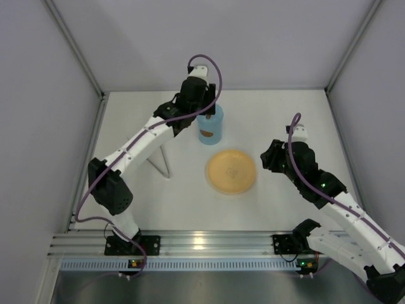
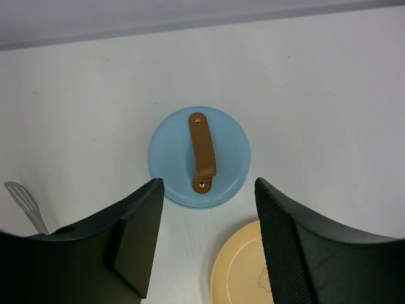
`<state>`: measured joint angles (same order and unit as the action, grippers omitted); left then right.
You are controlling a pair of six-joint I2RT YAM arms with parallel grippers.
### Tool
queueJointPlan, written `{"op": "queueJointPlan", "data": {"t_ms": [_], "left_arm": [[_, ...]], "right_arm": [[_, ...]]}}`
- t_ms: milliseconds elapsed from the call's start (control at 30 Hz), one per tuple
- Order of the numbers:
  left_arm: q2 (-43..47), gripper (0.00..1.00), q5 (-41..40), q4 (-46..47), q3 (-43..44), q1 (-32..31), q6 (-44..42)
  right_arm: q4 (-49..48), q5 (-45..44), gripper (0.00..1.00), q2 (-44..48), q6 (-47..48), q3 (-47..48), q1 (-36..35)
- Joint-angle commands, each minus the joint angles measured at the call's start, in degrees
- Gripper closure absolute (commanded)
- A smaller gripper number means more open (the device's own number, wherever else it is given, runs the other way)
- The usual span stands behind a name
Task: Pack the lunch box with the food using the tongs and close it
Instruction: Close the box lid on the packing box, then reset both arms
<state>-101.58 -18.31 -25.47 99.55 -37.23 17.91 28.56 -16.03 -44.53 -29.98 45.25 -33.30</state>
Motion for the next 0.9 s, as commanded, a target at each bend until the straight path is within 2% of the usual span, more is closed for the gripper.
{"op": "queueJointPlan", "data": {"t_ms": [0, 200, 400, 533, 767, 833, 867], "left_arm": [[8.9, 0.35, -1.0, 3.0, -1.0, -0.1, -0.2], [17.4, 0.32, -2.3, 1.0, -3.5, -0.1, 0.2], [26.8, 0.3, -0.3, -0.4, -11.0, 0.0, 2.3], [32.9, 0.25, 1.1, 0.2, -20.1, -0.1, 3.9], [41.7, 0.16, 1.6, 0.5, -29.7, -0.1, 4.9], [42.2, 0.14, 1.3, 0.3, -30.0, -0.1, 4.8], [42.2, 0.11, 1.1, 0.3, -29.9, -0.1, 4.5]], "right_arm": [[1.3, -1.5, 0.58, 1.4, 1.1, 3.3, 0.7], [1.2, -1.7, 0.55, 2.0, 2.2, 4.8, 0.7], [0.8, -1.3, 0.49, 3.1, 3.1, 5.8, 0.7], [-0.1, -0.2, 0.37, 4.3, 3.5, 5.2, 0.7], [0.0, 0.1, 0.25, 4.5, 4.7, 4.4, 0.7], [0.0, -0.7, 0.06, 4.5, 4.8, 4.5, 0.7], [-0.2, -1.4, 0.01, 4.5, 4.7, 4.7, 0.8]]}}
